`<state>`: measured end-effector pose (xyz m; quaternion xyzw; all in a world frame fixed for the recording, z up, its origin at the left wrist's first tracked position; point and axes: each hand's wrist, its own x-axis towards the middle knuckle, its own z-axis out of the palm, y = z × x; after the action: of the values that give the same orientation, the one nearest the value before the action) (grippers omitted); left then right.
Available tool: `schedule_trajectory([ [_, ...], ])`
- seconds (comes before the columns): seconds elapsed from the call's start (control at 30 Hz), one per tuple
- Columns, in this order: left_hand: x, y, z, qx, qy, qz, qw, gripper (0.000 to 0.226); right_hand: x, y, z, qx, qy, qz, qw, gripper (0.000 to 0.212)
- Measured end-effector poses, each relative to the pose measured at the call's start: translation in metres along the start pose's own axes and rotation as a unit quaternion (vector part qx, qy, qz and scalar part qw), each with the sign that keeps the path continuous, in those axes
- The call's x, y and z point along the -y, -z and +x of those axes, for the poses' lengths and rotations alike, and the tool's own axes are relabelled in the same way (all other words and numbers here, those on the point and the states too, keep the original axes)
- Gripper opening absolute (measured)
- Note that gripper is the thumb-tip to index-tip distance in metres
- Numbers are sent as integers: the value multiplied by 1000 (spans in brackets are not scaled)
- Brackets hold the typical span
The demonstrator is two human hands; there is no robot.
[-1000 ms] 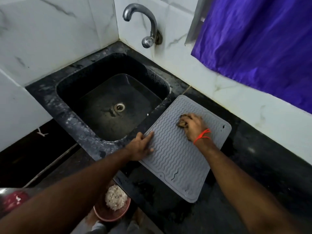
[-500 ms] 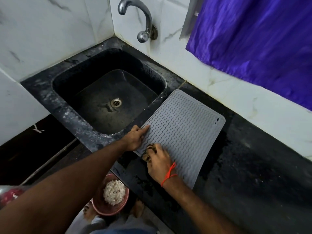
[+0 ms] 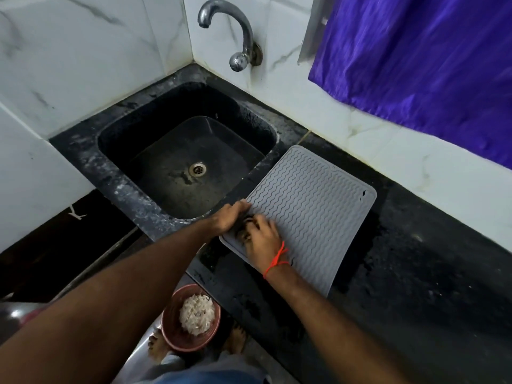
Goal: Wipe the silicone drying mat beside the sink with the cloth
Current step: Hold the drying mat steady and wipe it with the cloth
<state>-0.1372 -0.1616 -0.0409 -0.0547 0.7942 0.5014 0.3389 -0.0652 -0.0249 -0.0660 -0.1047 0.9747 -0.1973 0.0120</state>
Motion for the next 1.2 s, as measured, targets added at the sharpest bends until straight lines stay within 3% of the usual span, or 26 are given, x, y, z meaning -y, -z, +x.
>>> schedule_trajectory([
  [0.1, 3, 3, 5, -19, 24, -7, 1000, 60, 22, -12, -19, 0, 6, 33, 999, 28],
  [0.27, -11, -3, 5, 0, 36, -3, 999, 65, 24, 11, -23, 110, 43, 155, 981, 33],
  [0.37, -32, 0, -6, 5, 50, -5, 999, 71, -3, 31, 9, 51, -31, 131, 990, 33],
  [0.47, -43, 5, -12, -23, 68, 64, 995, 80, -18, 32, 35, -28, -87, 56, 994, 35],
  [0.67, -34, 6, -4, -16, 66, 43, 997, 87, 6, -6, 12, -5, -2, -29, 1000, 28],
  [0.77, -33, 9, 2, 2, 62, 55, 997, 87, 10, -1, 6, 68, 80, -25, 994, 26],
  [0.87, -39, 8, -2, 31, 55, 88, 994, 87, 1, 23, 13, 167, 113, 71, 977, 31],
  [1.03, -40, 13, -5, -14, 67, 156, 985, 92, -23, 32, 37, 21, -26, 46, 998, 33],
  [1.13, -36, 14, 0, -4, 70, 143, 987, 98, -5, 7, 25, 18, -14, -8, 1000, 29],
  [1.2, -33, 13, 3, 20, 66, 118, 991, 96, 10, -7, 8, 4, -10, 16, 1000, 25],
])
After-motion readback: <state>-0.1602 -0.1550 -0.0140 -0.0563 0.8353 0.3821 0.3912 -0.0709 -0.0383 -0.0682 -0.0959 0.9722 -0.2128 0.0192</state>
